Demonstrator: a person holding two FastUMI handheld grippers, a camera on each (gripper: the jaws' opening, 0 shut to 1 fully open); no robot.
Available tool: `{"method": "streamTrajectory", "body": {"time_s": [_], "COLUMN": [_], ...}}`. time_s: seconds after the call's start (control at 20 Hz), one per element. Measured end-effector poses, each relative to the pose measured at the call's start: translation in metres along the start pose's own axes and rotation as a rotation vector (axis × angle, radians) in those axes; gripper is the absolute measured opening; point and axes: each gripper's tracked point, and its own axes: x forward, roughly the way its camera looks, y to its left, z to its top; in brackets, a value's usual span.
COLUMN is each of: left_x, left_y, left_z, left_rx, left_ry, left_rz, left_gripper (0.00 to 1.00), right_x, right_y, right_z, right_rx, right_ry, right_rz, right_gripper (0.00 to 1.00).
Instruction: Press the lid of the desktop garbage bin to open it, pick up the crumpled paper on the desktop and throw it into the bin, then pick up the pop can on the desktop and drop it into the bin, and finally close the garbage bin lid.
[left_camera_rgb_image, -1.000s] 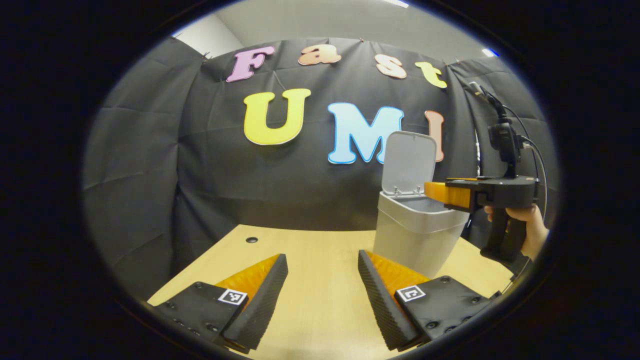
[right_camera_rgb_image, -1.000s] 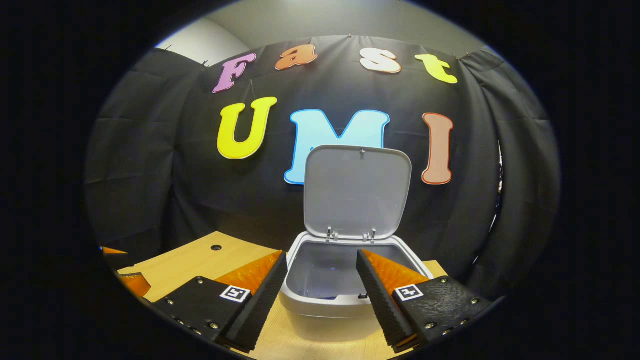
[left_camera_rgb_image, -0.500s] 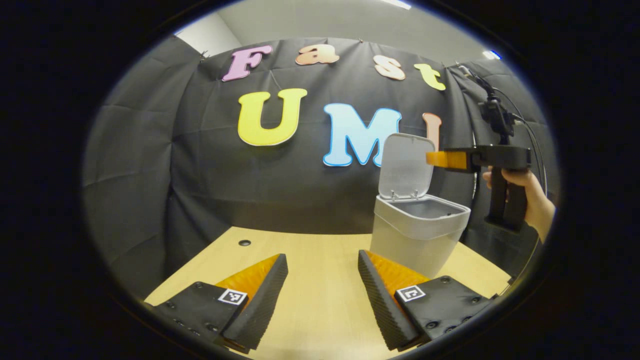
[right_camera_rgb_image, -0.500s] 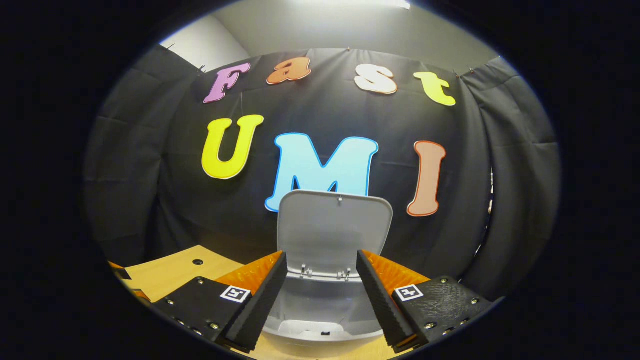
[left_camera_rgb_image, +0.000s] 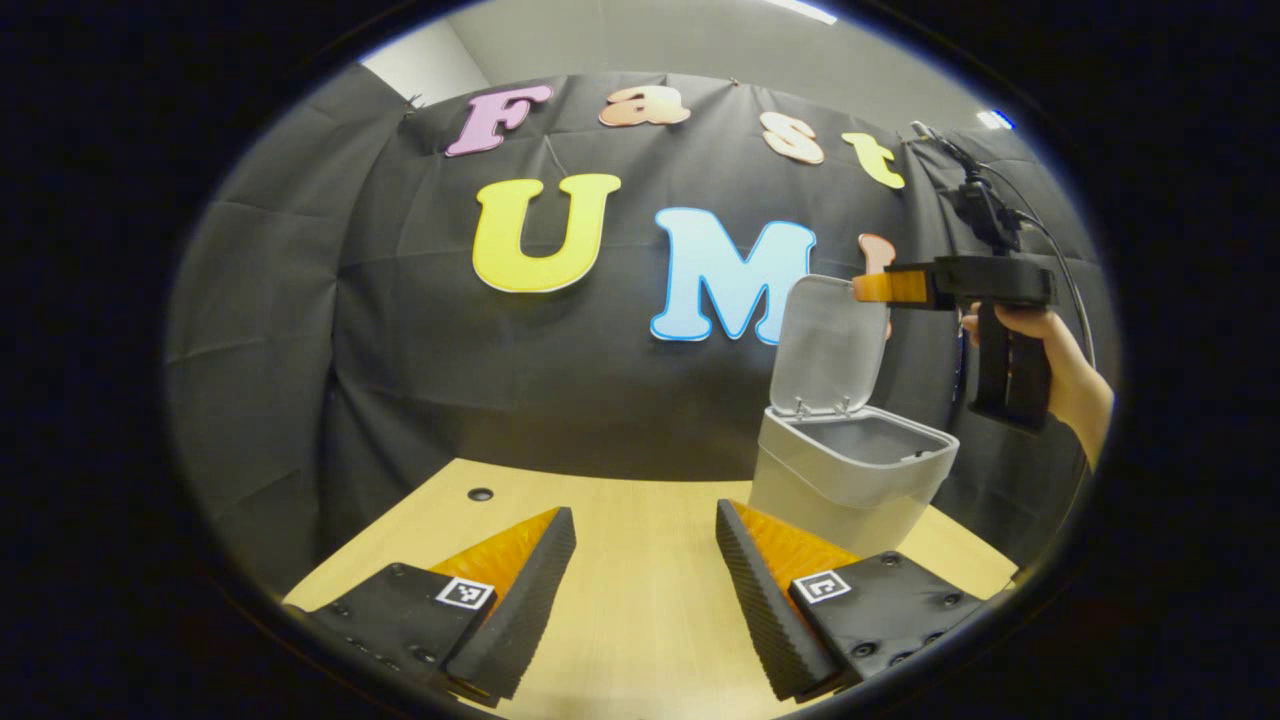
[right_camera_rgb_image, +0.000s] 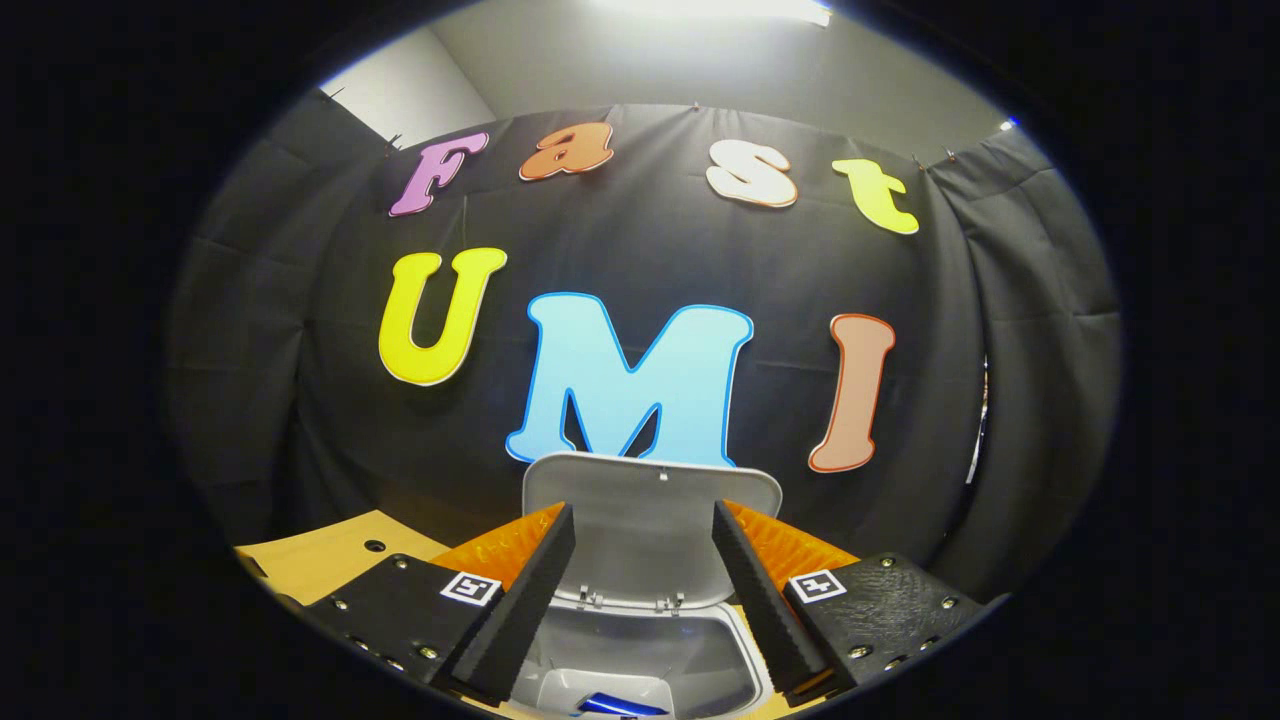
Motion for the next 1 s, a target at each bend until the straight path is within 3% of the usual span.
{"method": "streamTrajectory", "body": {"time_s": [0.4, 1.0], "left_x": [0.025, 0.031], "left_y": [-0.001, 0.005], "left_z": [0.001, 0.014], "left_rx": [-0.008, 0.007], "left_ry": [0.013, -0.025], "left_rz": [-0.012, -0.023], "left_gripper": [0.93, 0.93], "right_x": [0.042, 0.069], "right_y": [-0.009, -0.008], "right_z": [0.032, 0.015], "right_rx": [0.03, 0.075], "right_ry": [-0.028, 0.078], "right_rz": [-0.028, -0.035], "right_gripper": [0.89, 0.89]}}
